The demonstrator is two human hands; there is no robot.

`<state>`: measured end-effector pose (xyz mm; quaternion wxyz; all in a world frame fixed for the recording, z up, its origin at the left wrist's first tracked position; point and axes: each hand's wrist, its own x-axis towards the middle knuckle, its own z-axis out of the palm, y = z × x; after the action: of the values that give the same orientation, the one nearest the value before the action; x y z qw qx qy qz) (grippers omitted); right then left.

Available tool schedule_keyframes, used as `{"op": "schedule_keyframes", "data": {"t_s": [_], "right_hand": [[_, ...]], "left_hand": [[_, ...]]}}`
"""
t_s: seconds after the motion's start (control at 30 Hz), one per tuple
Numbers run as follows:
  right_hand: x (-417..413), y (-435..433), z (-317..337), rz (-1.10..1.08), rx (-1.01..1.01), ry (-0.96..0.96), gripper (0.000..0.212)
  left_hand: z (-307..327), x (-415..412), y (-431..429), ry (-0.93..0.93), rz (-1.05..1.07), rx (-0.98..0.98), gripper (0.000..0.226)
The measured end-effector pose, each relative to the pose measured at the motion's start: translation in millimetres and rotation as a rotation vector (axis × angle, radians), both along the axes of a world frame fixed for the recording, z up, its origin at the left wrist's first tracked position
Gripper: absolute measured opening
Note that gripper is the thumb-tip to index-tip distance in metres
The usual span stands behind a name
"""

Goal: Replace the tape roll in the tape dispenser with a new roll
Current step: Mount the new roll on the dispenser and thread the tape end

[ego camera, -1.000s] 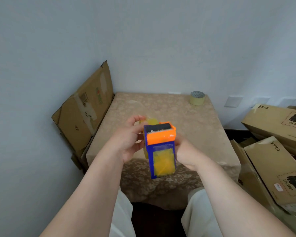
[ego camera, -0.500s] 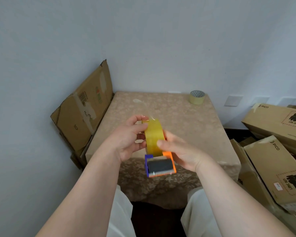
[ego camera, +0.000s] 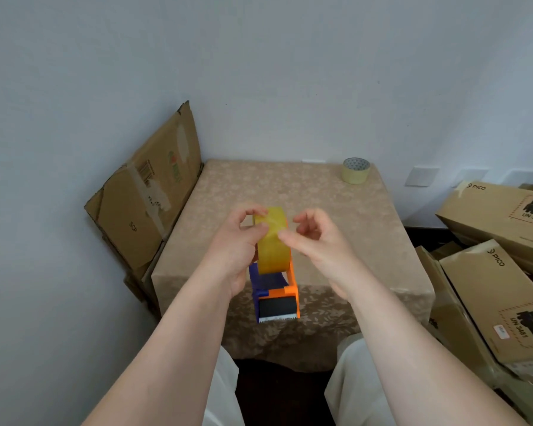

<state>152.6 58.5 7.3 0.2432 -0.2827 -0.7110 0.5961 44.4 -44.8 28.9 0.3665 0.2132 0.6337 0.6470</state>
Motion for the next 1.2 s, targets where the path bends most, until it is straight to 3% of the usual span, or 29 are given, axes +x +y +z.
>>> {"op": "schedule_keyframes", "data": {"t_s": [0.13,0.27,0.87,1.0,1.13,1.2], "right_hand": [[2.9,3.0,21.6,-0.022,0.179,0.055,0.016],[-1.3,1.5,31.2,0.021,0.308,0.048,0.027],[-3.1,-7.8,42.7,-0.063,0.413,-0.079,0.026],[-2.1,-7.6,43.9,-0.101,0.382,-0.084,0.029],[-0.5,-7.9,45.1,-0.107,0.333,-0.093,0.031],[-1.0,-7.5,43.7,-0.134,0.321,-0.096,0.032]], "left_hand": [[-0.5,1.9,1.7,0.032,0.012,-0.019,0.015],[-1.2,5.0,3.6,0.04,-0.004,-0.048,0.008],[-5.7,4.3,4.1,0.136,-0.033,-0.1,0.009],[-7.3,4.2,5.2,0.17,-0.001,-0.12,0.021],[-8.2,5.1,5.4,0.174,0.012,-0.13,0.01],[-9.9,4.7,6.2,0.181,0.01,-0.132,0.017]]}}
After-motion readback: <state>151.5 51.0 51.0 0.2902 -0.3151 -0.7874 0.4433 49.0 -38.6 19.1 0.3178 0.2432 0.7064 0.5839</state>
